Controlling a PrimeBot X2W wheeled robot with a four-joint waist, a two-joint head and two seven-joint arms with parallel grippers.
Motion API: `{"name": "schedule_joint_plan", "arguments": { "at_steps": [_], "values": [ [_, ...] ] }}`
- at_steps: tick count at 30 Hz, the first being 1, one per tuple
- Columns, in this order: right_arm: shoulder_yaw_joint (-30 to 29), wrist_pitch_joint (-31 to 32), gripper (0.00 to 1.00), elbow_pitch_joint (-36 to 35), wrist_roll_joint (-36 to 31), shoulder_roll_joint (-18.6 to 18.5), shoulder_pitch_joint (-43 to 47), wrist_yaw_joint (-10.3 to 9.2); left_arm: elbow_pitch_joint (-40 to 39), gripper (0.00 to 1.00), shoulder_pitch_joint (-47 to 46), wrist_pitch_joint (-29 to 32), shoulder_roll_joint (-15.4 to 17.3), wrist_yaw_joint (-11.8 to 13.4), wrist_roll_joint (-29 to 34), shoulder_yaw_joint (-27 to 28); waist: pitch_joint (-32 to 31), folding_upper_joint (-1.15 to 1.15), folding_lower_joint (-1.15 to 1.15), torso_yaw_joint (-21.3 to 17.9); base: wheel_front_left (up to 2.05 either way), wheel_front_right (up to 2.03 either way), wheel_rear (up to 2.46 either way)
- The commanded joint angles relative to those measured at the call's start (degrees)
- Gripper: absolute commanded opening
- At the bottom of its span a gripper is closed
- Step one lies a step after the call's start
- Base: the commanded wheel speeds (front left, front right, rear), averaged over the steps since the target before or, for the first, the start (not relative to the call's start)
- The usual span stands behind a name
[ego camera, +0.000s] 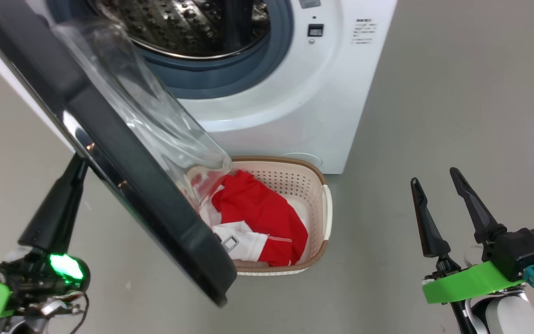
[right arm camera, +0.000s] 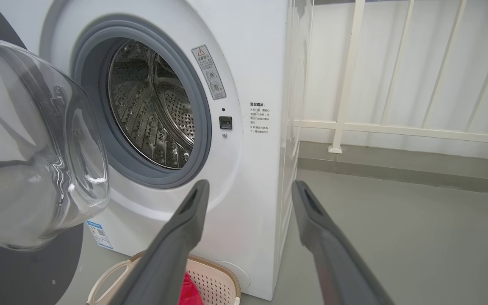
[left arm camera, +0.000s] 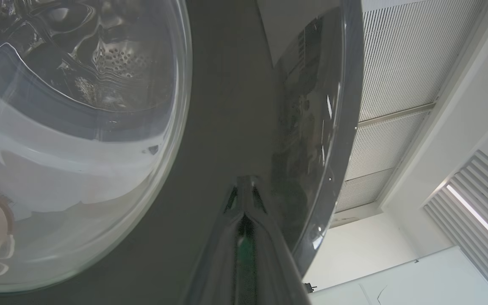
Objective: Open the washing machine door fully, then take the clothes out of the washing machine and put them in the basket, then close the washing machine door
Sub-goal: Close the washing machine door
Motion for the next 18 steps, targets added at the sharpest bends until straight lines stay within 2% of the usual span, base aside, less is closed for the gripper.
{"name": "schedule_joint_plan", "arguments": {
  "at_steps": [1,18],
  "values": [
    [1.4,-0.4,1.00,-1.3,0.6,-0.4,-1.9,0.20,-1.2,0.00,-1.7,0.0,0.7,-1.0,1.0,0.9,0.4,0.00,0.00,-1.0,0.00,0.00,0.00],
    [1.6,-0.4,1.00,-0.6,1.5,-0.4,-2.4,0.20,3.8,0.00,-6.5,-3.0,-1.5,-4.3,1.7,-3.7,1.1,0.00,0.00,-4.0,0.00,0.00,0.00]
  ]
}}
